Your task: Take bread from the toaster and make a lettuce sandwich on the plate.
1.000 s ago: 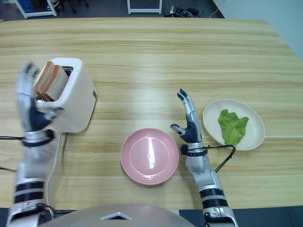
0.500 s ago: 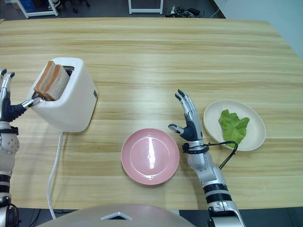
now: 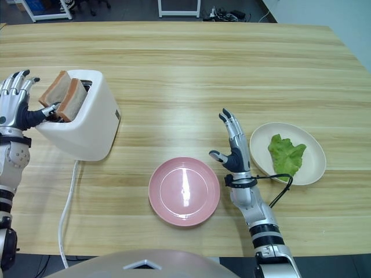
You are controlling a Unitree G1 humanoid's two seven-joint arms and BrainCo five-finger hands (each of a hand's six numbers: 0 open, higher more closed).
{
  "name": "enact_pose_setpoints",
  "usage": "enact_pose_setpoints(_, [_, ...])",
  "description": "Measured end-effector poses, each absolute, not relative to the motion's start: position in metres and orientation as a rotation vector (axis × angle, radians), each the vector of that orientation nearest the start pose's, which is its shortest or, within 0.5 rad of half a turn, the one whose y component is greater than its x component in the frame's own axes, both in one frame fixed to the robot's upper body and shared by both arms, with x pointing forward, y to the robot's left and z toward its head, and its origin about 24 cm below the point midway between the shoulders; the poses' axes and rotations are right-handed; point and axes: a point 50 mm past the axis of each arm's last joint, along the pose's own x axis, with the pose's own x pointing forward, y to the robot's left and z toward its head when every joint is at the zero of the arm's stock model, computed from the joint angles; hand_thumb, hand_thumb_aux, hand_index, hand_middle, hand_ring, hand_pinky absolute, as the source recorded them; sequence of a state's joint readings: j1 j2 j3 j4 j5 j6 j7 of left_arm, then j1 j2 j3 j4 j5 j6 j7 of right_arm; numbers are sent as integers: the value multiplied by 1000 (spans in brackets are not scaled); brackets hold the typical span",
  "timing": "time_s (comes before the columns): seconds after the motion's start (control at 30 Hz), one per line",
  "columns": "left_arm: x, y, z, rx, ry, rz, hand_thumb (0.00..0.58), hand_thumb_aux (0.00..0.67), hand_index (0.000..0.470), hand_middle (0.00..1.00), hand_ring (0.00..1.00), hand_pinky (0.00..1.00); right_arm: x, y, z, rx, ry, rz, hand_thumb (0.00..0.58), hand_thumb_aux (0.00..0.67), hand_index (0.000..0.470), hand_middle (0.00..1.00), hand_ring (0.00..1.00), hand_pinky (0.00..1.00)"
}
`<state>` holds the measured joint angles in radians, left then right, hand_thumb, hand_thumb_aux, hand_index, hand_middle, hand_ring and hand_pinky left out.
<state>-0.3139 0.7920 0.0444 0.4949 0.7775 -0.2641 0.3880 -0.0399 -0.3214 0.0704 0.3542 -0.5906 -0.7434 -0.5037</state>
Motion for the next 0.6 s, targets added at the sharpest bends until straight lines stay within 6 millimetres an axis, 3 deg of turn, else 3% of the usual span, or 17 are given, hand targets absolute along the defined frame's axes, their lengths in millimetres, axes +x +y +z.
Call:
enact_pose_setpoints(0.03, [294,318,132,1488,-297,302,580,670,470,592,592,592,237,-182,43,-689,-561,-33,0,0,0,0,0,0])
enact_pose_setpoints(0.07, [295,314,133,1483,-323,287,580,670,470,933,933,933,237,-182,43,-689,-560,-35,0,0,0,0,0,0])
enact_pose_setpoints(0.1, [295,308,134,1480,-352,269,580,670,470,1000,1000,1000,237,-182,42,-688,-559,-35,0,0,0,0,0,0])
enact_pose_setpoints(0.4, [283,294,136,1401,-453,316,580,670,470,1000,1000,1000,237,-182,40,-688,-540,-46,0,0,0,0,0,0])
enact_pose_setpoints(0.6, [276,297,159,1281,-643,660,580,670,470,1000,1000,1000,237,-182,33,-686,-504,-48,0,0,0,0,0,0])
